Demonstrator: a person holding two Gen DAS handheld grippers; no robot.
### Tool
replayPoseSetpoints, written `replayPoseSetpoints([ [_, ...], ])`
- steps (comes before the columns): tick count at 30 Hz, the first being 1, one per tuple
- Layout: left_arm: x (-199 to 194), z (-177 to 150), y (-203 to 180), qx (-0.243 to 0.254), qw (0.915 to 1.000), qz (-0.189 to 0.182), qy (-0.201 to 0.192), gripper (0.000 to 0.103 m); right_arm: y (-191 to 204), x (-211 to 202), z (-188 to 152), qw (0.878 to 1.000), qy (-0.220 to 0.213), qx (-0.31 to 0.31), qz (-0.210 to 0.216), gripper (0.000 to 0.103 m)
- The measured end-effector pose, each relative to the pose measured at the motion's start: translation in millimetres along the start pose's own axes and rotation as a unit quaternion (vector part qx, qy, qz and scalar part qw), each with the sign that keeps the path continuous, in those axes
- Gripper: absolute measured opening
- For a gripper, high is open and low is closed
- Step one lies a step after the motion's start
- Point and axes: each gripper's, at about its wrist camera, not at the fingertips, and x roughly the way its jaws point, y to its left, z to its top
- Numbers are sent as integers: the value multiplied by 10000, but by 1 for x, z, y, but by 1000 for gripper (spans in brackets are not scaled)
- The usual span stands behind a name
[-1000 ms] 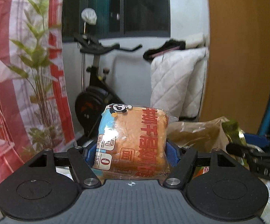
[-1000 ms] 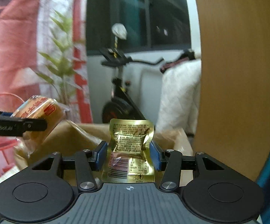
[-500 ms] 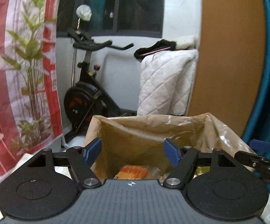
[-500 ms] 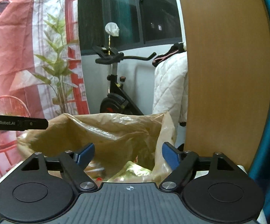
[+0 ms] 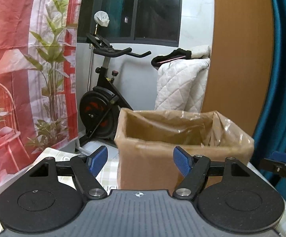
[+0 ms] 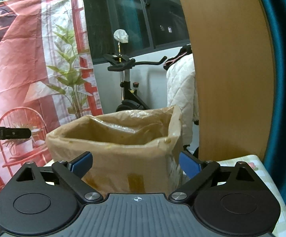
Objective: Organize snacks
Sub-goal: 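Withdraw both open grippers from the box back to the snack pile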
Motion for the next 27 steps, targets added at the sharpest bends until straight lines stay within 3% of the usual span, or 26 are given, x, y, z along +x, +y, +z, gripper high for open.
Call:
replayPoseSetpoints([
  [9,-24,-49,13,41,9997,174,177,75,-15,-26,-49,9998,193,22,-108,93],
  [14,-24,-68,19,-336,9989,174,273,74,-20,-27,-74,9984,385,-102,-412,93],
  [23,-8,-96,16,-515,9964,-71,674,74,-17,5,-113,9899,1099,-806,-386,92],
  [27,0,-101,5,-371,9961,-261,751,74,-30,18,-122,9875,1316,-729,-470,92],
])
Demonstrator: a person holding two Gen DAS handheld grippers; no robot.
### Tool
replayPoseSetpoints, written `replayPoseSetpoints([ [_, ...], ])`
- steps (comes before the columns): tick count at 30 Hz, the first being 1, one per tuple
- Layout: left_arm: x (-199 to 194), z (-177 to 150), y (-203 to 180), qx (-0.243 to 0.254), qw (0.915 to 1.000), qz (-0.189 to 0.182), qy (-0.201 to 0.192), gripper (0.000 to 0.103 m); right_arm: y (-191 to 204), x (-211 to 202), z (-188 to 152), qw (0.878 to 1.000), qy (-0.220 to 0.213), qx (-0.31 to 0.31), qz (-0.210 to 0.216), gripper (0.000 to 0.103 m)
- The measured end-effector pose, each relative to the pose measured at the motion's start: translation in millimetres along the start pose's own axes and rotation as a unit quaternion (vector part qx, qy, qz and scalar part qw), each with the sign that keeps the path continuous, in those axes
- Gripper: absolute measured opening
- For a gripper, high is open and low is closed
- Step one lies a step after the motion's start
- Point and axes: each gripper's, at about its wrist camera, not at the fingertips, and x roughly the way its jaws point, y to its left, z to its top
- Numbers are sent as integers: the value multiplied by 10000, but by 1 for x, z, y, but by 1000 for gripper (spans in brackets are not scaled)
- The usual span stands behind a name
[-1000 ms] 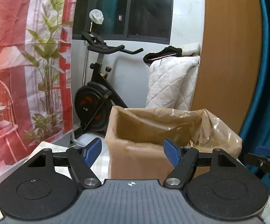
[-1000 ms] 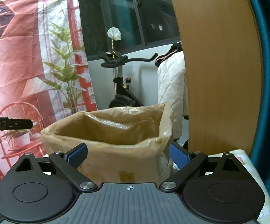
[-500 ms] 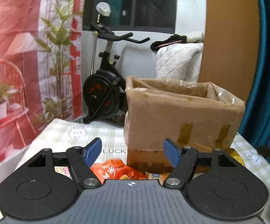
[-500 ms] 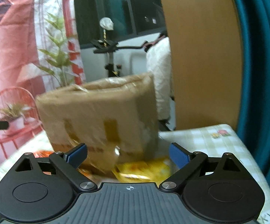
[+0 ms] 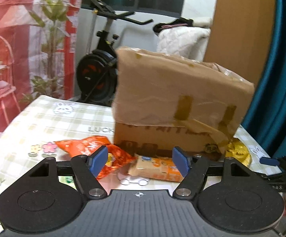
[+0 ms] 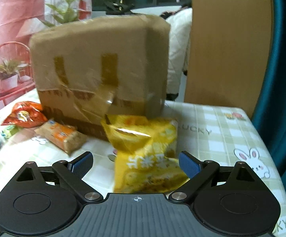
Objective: Organize snacks
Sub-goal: 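Withdraw both open grippers from the box back to the snack pile, then grasp the yellow chip bag with the right gripper while the left gripper grasps the orange corn-chip bag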
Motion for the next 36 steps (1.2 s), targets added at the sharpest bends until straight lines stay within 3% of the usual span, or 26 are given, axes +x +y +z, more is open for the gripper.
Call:
replayPoseSetpoints([
  [5,7,-12,-7,160,9998,9,114,74,-11,6,-9,9997,11,259,-1,92],
  [17,6,-37,30,-278,9980,451,330,73,-16,48,1,9992,-299,283,6,93],
  [21,5,-35,38,-387,9972,559,302,73,-22,61,-5,9979,-172,626,-13,82],
  [25,8,-35,38,-360,9972,593,282,73,-26,55,-14,9952,-445,868,96,71],
  [36,17,-30,48,-509,9946,886,189,73,-22,36,-28,9917,-947,866,-52,68],
])
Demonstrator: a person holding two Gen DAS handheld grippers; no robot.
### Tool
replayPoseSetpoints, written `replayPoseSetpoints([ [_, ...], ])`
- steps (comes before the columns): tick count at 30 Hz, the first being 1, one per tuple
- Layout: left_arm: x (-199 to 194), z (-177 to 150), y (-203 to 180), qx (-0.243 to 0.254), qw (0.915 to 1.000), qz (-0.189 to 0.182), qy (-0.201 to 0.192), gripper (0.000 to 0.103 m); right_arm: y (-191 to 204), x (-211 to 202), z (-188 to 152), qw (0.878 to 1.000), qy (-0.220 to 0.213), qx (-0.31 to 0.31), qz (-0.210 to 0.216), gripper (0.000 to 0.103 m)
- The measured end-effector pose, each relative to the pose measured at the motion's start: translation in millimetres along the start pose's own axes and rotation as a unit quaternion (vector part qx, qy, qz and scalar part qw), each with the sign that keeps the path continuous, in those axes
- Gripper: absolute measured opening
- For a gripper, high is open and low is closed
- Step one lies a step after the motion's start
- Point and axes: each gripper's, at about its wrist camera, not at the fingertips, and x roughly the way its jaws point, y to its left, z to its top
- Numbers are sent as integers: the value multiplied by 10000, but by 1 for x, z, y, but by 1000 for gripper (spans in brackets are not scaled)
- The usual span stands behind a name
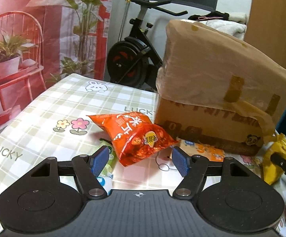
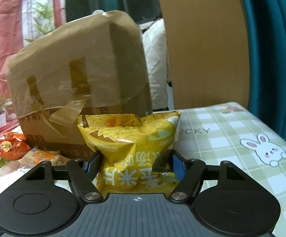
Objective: Organize snacks
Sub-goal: 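Grasp the yellow chip bag with the right gripper while the left gripper grasps the orange corn-chip bag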
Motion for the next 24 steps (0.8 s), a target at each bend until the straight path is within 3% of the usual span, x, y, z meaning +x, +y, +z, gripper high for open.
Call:
replayPoseSetpoints([
  [18,20,24,24,-383,9993,13,9,74,-2,-3,-3,9999,-94,72,29,68],
  [24,48,36,42,-943,9954,6,154,75,-2,0,-2,10000,-25,50,33,68],
])
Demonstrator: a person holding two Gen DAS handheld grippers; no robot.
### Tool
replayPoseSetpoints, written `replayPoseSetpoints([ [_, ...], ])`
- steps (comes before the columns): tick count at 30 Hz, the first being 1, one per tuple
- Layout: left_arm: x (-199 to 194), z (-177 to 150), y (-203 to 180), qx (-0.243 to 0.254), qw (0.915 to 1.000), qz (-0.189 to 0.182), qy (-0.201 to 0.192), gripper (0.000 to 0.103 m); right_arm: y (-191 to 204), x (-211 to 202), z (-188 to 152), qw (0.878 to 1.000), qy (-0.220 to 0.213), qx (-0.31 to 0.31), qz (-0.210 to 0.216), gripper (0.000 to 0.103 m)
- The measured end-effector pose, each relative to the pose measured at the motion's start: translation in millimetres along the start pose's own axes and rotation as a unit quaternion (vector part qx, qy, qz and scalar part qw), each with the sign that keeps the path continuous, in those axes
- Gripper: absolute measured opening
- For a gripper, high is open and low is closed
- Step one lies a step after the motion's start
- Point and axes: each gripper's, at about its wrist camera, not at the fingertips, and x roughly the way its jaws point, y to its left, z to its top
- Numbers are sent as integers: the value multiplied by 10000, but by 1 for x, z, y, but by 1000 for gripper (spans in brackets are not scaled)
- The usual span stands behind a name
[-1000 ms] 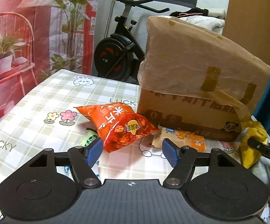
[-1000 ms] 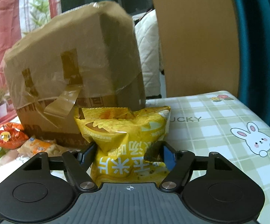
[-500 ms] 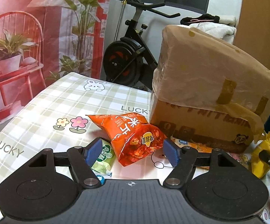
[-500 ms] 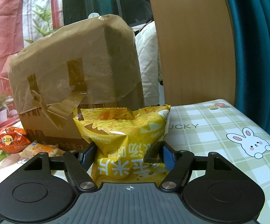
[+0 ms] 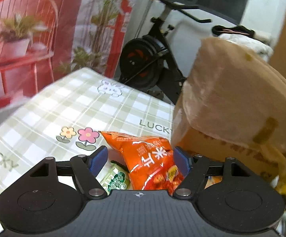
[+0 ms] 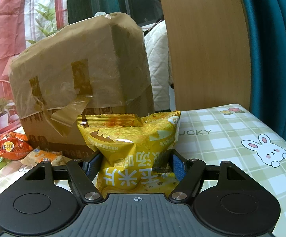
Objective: Organize snacks
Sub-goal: 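Grasp the yellow chip bag with the right gripper while the left gripper grasps the orange corn-chip bag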
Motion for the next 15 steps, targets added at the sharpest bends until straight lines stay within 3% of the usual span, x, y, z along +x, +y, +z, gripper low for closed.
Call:
replayPoseSetpoints([
  [6,33,5,10,-697,9970,-124,305,75,0,2,2,10000,39,-4,3,68],
  [13,56,-3,8,-688,9961,-12,555,76,-3,5,2,9999,86,45,24,68],
  [15,56,-4,8,-612,9969,-53,501,72,-3,5,2,9999,93,60,29,68],
])
